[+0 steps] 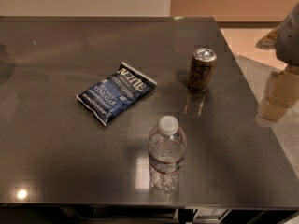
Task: Move blue chip bag near water bottle
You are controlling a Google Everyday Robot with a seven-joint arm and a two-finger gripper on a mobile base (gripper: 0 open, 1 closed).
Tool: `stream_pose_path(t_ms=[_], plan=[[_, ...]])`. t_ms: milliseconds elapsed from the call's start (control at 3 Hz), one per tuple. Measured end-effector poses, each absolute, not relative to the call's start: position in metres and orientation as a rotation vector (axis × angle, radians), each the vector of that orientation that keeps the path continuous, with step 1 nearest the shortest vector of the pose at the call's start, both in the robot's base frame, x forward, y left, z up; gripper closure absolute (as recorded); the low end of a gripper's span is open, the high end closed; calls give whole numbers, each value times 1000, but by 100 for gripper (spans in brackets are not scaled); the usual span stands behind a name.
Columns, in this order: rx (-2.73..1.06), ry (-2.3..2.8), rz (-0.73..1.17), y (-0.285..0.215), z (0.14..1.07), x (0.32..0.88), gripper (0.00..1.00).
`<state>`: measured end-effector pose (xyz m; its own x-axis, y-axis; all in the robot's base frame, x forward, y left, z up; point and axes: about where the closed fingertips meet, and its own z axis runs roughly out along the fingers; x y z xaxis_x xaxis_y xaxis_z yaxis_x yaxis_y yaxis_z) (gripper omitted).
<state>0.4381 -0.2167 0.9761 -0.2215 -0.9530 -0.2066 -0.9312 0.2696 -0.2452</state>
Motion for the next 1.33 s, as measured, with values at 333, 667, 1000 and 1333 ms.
stream_pose_path(t_ms=[333, 667, 1000, 1333], plan=[[-1725, 2232, -98, -217, 976, 438, 0], [-1752, 2173, -64, -204, 979, 453, 0], [-1800, 2086, -31, -180, 978, 485, 0], [-1864, 2004, 9, -151, 973, 519, 0]])
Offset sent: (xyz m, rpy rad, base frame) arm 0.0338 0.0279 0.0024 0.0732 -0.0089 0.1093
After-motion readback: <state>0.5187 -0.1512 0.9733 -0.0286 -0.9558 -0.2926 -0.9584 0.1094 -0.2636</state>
